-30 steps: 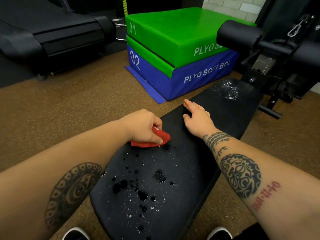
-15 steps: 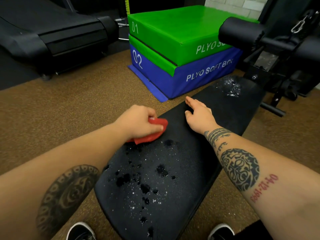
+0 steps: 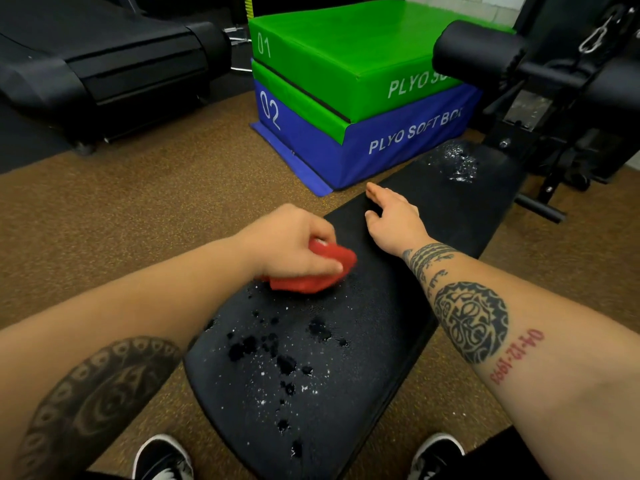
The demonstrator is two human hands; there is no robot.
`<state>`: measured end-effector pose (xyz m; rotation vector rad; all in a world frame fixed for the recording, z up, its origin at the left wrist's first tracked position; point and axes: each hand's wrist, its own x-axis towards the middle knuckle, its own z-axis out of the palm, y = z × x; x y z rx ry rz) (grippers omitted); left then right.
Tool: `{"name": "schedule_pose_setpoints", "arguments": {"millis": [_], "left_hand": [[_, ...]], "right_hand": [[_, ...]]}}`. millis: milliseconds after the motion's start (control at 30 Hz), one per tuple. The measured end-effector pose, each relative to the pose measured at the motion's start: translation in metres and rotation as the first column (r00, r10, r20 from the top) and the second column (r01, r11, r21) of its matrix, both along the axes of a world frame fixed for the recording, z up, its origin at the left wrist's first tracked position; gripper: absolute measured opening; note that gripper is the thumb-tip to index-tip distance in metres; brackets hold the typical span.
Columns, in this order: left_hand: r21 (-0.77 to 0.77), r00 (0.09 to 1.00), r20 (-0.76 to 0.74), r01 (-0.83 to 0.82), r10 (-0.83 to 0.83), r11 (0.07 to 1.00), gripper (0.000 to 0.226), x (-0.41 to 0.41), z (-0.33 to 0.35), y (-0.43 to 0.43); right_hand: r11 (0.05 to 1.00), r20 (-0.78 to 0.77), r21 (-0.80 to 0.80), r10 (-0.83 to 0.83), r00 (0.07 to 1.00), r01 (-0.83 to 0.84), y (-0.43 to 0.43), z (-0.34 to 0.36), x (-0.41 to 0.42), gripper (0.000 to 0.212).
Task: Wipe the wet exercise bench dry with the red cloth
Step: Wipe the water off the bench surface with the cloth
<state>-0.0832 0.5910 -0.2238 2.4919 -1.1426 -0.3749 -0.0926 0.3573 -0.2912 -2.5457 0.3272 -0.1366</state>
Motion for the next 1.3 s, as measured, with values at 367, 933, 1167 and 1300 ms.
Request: {"name": "schedule_pose_setpoints", "arguments": {"millis": [367, 933, 1167, 1300], "left_hand": [[0.173, 0.95, 0.313, -0.079, 0.021, 0.982, 0.029, 0.009, -0.023, 0.006], [0.125, 0.911, 0.304, -0.328, 0.278, 0.936, 0.035, 0.033, -0.036, 0.006], [0.086, 0.803, 0.201, -0.584, 0.56, 0.807, 0.032, 0.052, -0.028, 0.02], [-0.111, 0.736, -0.074, -0.676, 0.673, 0.728, 0.037, 0.055, -0.004, 0.013]], "right_hand": [[1.0, 0.008, -0.005, -0.003, 1.0, 0.003, 0.0, -0.001, 0.001, 0.06], [1.0, 0.018, 0.023, -0.01, 1.0, 0.009, 0.0, -0.002, 0.0, 0.06], [1.0, 0.02, 0.015, -0.003, 1.0, 0.003, -0.001, 0.002, -0.001, 0.058], [0.997, -0.021, 0.078, -0.014, 1.0, 0.016, 0.003, 0.005, 0.004, 0.055]]}}
